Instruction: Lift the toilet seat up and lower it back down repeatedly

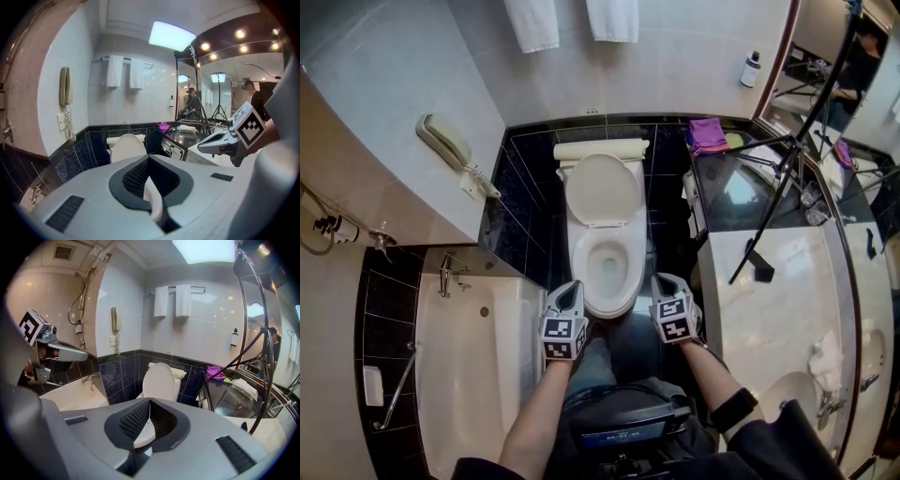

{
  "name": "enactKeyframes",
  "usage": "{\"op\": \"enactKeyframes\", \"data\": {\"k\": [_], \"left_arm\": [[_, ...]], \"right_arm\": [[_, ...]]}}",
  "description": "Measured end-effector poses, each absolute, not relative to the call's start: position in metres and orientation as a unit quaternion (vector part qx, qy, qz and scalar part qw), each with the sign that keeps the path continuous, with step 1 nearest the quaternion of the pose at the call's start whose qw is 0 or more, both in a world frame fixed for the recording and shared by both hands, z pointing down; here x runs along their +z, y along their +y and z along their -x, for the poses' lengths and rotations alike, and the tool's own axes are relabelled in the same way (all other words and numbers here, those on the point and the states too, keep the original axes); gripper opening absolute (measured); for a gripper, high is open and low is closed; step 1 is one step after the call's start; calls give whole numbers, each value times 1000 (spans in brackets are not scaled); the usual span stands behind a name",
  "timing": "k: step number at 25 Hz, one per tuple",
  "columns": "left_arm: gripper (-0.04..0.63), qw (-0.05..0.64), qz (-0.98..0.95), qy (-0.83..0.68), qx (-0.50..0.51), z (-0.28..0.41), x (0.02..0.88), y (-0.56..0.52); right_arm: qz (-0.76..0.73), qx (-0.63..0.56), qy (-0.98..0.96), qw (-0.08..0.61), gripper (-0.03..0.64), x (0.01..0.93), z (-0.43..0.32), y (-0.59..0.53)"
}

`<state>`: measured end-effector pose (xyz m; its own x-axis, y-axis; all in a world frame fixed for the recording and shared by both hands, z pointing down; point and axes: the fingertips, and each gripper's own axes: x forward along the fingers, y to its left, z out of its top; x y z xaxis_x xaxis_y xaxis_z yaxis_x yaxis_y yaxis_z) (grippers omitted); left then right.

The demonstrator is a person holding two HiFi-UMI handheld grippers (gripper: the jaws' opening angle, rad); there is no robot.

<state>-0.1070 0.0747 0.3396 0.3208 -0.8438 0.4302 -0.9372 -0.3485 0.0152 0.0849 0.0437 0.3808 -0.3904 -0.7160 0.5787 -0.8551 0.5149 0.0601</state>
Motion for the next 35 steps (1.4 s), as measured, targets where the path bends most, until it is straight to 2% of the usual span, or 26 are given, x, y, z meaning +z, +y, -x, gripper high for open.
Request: {"op": "enactKeyframes", "data": {"k": [2,4,8,21,26,30,35], "left_arm": [[-9,128,-802,-554,181,110,344,70],[-9,125,-805,-550,184,110,351,66],[-9,121,-814,-535,192,107,371,51],[-9,127,-823,-505,226,97,516,-5],[-9,131,-819,-505,237,98,583,-12],[-9,142,-818,-500,246,97,631,-8],[-9,148,-819,-492,253,95,669,-5]], "right_arm": [[-478,134,-821,282,24,392,-84,39],[-475,151,-819,283,82,407,-83,36],[-472,210,-809,281,147,450,-79,29],[-490,350,-736,309,178,688,-102,-6],[-490,448,-703,257,176,784,-103,-16],[-475,539,-672,179,176,842,-97,-21],[-463,573,-661,143,176,891,-98,-29]]}}
